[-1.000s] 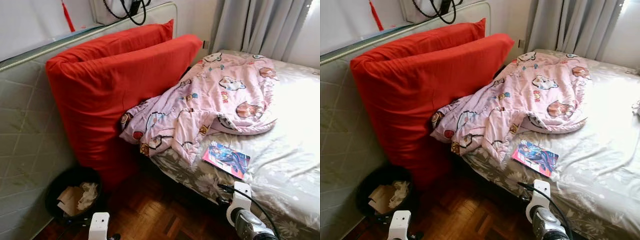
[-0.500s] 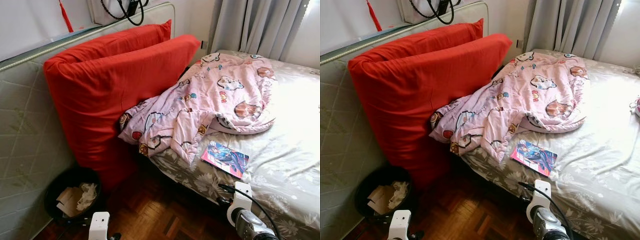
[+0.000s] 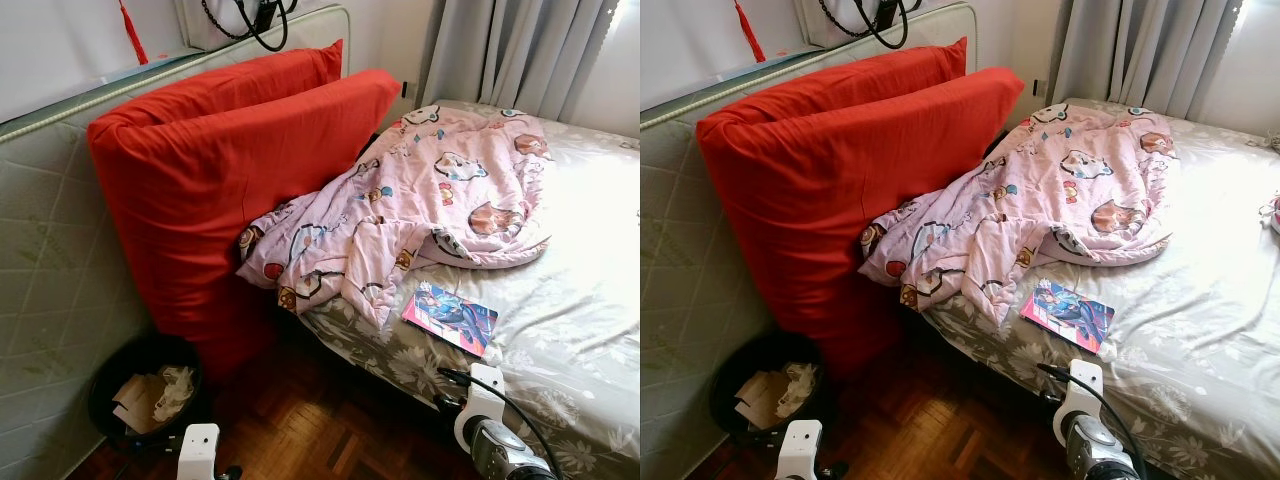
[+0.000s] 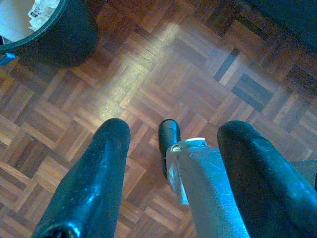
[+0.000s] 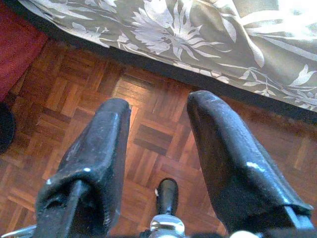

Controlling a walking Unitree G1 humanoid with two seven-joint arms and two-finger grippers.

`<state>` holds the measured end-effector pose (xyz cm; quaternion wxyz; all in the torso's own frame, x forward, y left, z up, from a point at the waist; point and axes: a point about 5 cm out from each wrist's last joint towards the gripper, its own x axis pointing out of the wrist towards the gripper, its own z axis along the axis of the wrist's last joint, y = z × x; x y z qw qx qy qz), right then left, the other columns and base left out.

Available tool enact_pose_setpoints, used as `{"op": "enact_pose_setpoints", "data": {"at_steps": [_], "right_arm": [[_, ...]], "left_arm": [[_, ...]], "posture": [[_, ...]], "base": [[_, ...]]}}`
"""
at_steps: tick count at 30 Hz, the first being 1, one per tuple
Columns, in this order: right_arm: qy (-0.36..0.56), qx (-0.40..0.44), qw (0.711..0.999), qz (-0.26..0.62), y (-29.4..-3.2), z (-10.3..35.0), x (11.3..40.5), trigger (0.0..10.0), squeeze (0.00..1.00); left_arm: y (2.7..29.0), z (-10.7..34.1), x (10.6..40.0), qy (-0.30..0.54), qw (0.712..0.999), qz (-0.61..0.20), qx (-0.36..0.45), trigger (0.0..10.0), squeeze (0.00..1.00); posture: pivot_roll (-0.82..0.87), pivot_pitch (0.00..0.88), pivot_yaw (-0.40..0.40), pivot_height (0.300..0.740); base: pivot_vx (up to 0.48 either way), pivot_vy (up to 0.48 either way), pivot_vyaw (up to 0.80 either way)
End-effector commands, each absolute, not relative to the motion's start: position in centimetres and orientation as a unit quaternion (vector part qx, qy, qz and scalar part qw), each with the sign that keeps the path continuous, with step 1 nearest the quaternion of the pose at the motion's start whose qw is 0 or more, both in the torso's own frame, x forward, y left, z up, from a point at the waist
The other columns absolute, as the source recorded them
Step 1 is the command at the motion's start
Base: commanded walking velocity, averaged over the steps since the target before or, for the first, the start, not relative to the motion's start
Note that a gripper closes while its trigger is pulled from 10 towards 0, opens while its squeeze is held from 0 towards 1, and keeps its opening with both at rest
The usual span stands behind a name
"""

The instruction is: Clean up the room

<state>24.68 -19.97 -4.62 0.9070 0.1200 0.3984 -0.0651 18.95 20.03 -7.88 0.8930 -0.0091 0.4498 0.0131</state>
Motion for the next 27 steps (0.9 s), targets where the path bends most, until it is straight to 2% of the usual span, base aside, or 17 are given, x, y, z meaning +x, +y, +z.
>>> {"op": "enact_pose_setpoints", "data": {"at_steps": [1,27], "right_arm": [[0.4,0.126,0.905,-0.067,-19.87,-4.61,24.73,10.0,0.0],[0.402,0.12,0.905,-0.064,-19.92,-4.75,24.51,10.0,0.0]], "left_arm": [[20.04,-7.89,18.92,0.45,0.893,0.012,-0.008,10.0,0.0],[19.95,-7.99,18.73,0.451,0.893,0.006,-0.004,10.0,0.0]], "posture": [[0.09,0.0,0.0,0.74],[0.08,0.0,0.006,0.74]], "base": [[0.247,0.0,0.0],[0.283,0.0,0.0]]}}
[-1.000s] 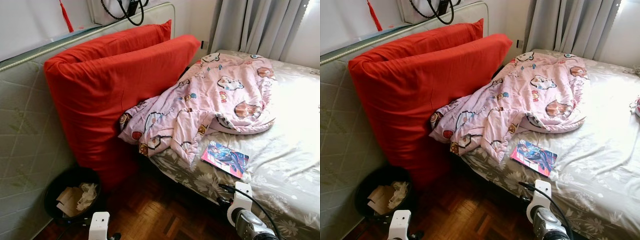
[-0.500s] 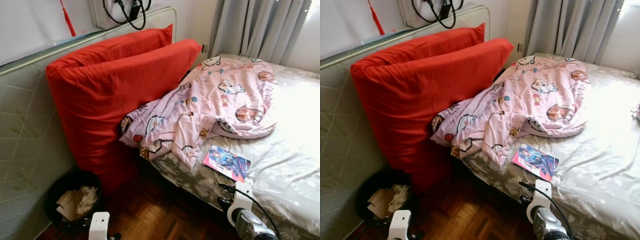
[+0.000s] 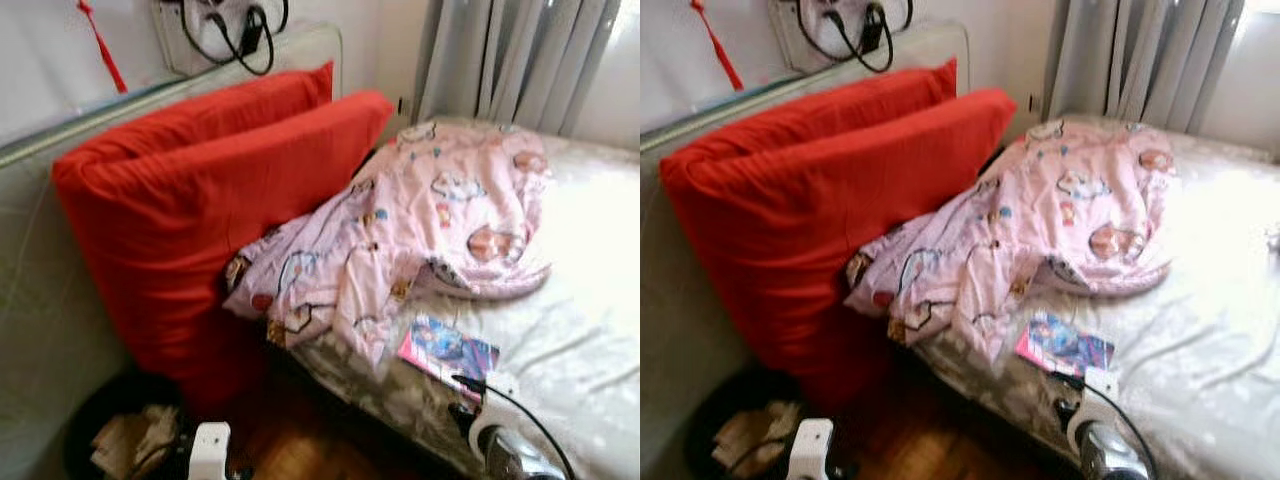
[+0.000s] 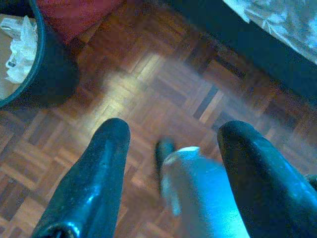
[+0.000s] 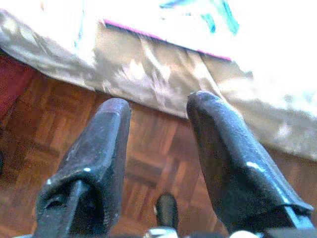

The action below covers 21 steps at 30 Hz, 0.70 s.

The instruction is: Clean up the room

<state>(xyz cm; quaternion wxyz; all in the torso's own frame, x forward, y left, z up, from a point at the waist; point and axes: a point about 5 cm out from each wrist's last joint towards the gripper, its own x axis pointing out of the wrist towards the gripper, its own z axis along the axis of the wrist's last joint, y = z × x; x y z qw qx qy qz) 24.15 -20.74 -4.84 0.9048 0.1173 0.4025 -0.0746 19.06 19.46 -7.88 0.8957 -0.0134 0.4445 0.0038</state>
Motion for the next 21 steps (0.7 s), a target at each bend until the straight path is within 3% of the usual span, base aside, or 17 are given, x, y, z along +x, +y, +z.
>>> {"op": "enact_pose_setpoints", "data": {"at_steps": [1,21], "right_arm": [[0.402,0.12,0.905,-0.065,-19.93,-4.75,24.52,10.0,0.0],[0.398,0.114,0.907,-0.074,-20.1,-4.77,24.43,10.0,0.0]], "left_arm": [[19.95,-7.99,18.73,0.451,0.893,0.006,-0.004,10.0,0.0],[19.89,-8.02,18.65,0.449,0.893,0.003,-0.004,10.0,0.0]], "posture": [[0.08,0.0,0.006,0.74],[0.08,0.0,0.007,0.74]], "base": [[0.3,0.0,0.0],[0.304,0.0,0.0]]}}
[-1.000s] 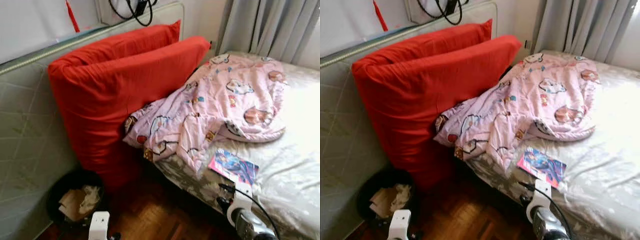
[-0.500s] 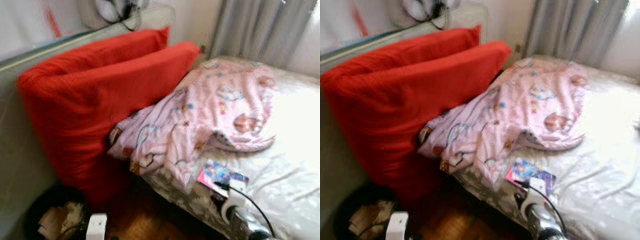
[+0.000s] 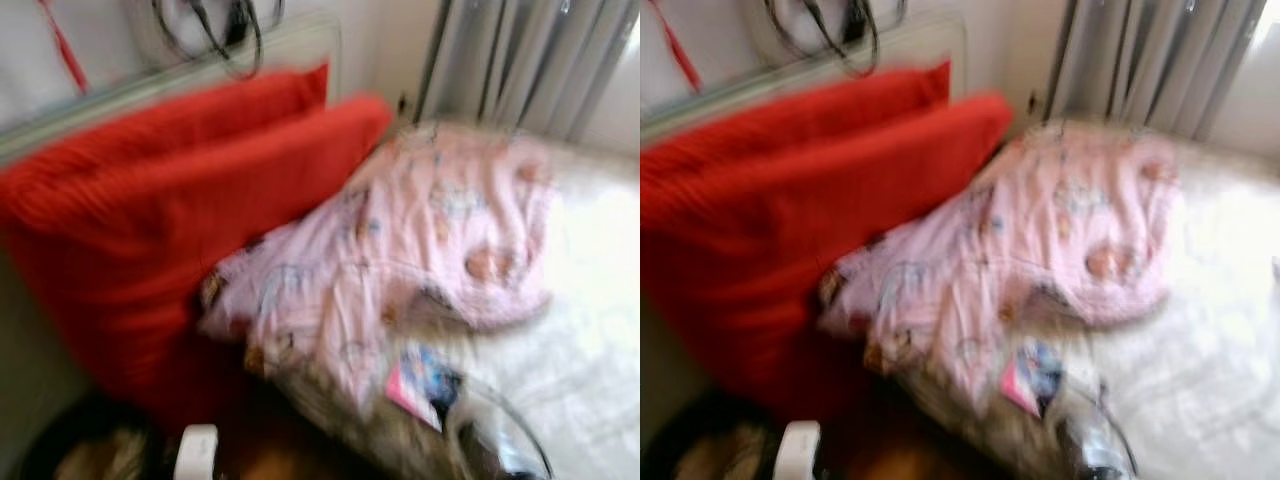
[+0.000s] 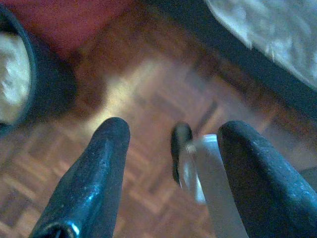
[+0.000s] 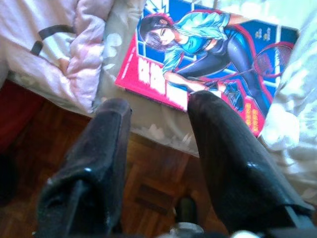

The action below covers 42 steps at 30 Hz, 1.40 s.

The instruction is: Clean up the room

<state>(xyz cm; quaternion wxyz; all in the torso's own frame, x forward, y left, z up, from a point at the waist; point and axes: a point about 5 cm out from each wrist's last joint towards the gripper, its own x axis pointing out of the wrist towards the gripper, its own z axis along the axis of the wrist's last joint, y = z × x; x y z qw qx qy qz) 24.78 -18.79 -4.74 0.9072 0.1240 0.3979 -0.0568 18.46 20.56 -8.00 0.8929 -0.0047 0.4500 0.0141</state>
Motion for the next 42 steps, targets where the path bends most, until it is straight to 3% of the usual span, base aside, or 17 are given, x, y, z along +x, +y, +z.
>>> {"op": "enact_pose_setpoints", "data": {"at_steps": [1,13,23,39,42], "right_arm": [[0.397,0.113,0.908,-0.076,-20.1,-4.8,24.4,10.0,0.0],[0.39,0.113,0.91,-0.089,-20.2,-4.6,24.6,10.0,0.0],[0.323,0.104,0.936,-0.097,-20.5,-3.6,25.5,10.0,0.0],[0.261,0.077,0.958,-0.086,-20.7,-2.5,26.4,10.0,0.0],[0.19,0.071,0.976,-0.075,-21.1,0.0,28.6,10.0,0.0]], "left_arm": [[19.9,-8.0,18.7,0.449,0.894,0.004,-0.004,10.0,0.0],[19.8,-7.7,19.1,0.426,0.904,-0.002,-0.009,10.0,0.0],[20.0,-6.5,20.3,0.347,0.938,0.015,-0.013,10.0,0.0],[20.1,-5.6,21.0,0.287,0.958,0.017,-0.014,10.0,0.0],[20.0,-5.4,21.1,0.278,0.961,0.007,-0.003,10.0,0.0]], "posture": [[0.08,0.0,0.008,0.74],[0.08,0.0,0.006,0.74],[0.07,0.0,0.006,0.74],[0.06,0.0,0.003,0.74],[0.06,0.0,0.002,0.74]], "base": [[0.27,0.0,0.0],[0.023,0.0,0.0],[0.0,0.0,0.0],[0.0,0.0,0.0],[0.0,0.0,0.0]]}}
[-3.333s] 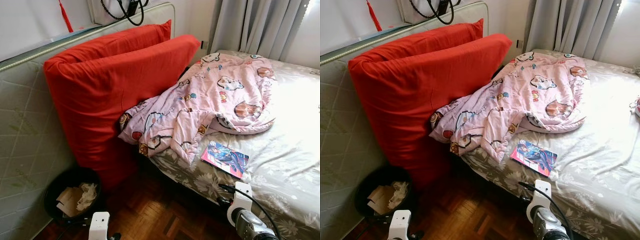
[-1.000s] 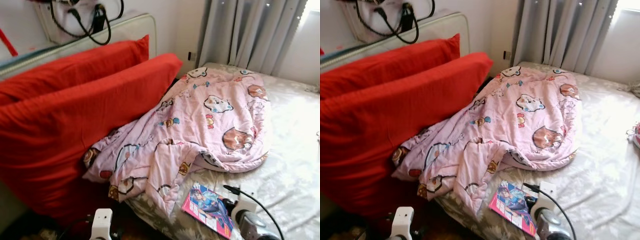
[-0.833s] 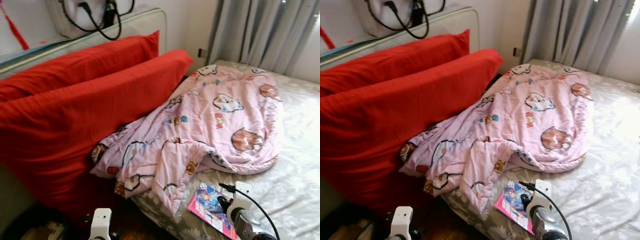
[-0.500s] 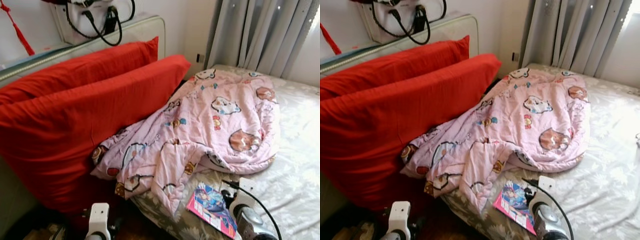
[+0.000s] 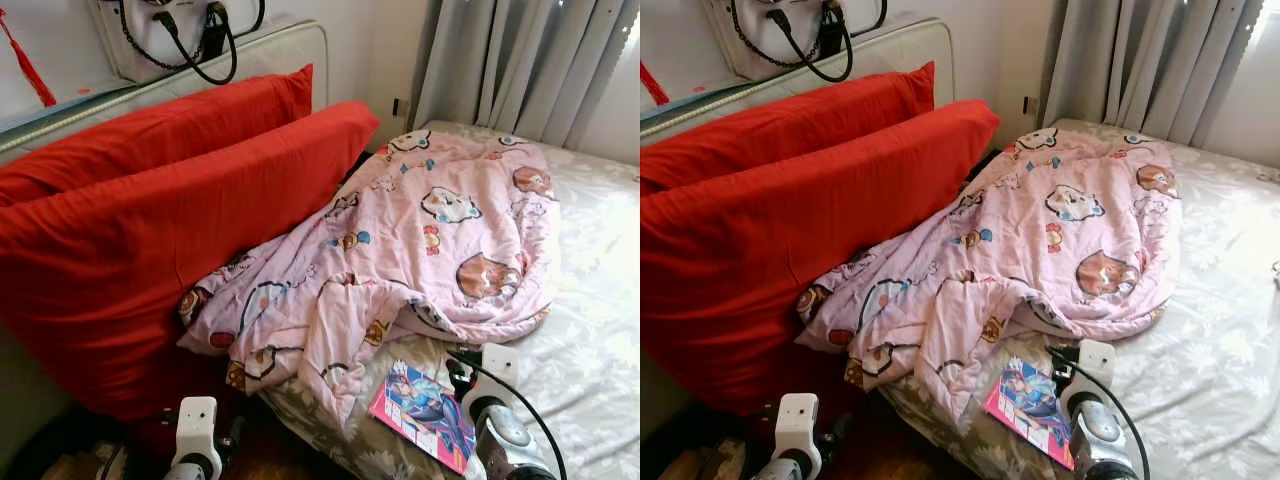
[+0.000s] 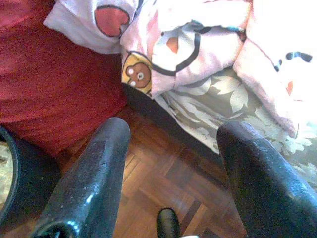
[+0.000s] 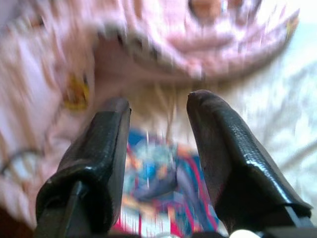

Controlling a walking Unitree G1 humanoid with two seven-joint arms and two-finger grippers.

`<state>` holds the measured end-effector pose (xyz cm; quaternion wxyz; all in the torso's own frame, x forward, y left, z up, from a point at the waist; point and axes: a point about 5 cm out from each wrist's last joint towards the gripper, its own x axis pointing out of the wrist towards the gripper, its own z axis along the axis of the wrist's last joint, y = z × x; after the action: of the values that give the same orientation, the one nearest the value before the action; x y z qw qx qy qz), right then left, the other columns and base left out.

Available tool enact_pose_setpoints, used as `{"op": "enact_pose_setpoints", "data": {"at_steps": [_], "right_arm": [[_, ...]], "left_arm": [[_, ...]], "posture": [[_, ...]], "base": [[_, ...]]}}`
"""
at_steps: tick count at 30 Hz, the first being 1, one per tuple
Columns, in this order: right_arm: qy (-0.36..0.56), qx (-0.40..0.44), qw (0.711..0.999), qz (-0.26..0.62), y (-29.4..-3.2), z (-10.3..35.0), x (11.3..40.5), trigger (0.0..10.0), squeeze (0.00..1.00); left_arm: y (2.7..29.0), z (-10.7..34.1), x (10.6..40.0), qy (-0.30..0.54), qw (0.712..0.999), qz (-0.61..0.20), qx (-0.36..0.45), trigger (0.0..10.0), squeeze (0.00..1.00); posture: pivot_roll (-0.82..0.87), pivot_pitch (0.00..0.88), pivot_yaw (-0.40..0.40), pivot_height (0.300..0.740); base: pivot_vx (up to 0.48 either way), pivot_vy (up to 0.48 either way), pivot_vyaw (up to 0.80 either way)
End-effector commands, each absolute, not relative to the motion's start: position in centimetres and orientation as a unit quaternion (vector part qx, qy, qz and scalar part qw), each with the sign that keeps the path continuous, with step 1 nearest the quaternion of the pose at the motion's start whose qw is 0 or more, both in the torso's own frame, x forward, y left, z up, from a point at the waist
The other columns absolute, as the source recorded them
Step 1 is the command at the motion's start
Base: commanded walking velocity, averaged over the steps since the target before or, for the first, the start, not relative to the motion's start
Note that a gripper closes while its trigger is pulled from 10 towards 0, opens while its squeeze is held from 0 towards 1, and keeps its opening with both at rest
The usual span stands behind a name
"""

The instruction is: Clean up the room

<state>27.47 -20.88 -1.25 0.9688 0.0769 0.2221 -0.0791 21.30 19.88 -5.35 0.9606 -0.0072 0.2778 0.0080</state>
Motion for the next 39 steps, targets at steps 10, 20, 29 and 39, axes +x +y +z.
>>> {"op": "enact_pose_setpoints", "data": {"at_steps": [10,20,29,39], "right_arm": [[0.075,0.056,0.995,-0.028,-19.8,4.5,32.1,10.0,0.0],[0.017,0.041,0.998,-0.033,-20.2,6.4,32.9,10.0,0.0],[-0.042,0.033,0.998,-0.016,-20.2,8.4,33.6,10.0,0.0],[-0.056,0.026,0.997,0.041,-19.0,9.3,34.2,10.0,0.0]], "left_arm": [[17.8,9.4,35.4,-0.009,1.0,-0.021,0.017,10.0,0.0],[18.5,9.5,35.3,-0.021,1.0,-0.013,-0.002,10.0,0.0],[17.5,8.5,34.7,-0.01,0.999,-0.022,-0.026,10.0,0.0],[16.9,8.5,34.7,-0.012,0.999,-0.035,-0.03,10.0,0.0]], "posture": [[0.07,0.0,0.004,0.74],[0.05,0.0,0.007,0.74],[0.04,0.0,0.001,0.74],[0.05,0.0,0.0,0.74]], "base": [[0.0,0.0,0.0],[0.0,0.0,0.0],[0.0,0.0,0.0],[0.0,0.0,0.0]]}}
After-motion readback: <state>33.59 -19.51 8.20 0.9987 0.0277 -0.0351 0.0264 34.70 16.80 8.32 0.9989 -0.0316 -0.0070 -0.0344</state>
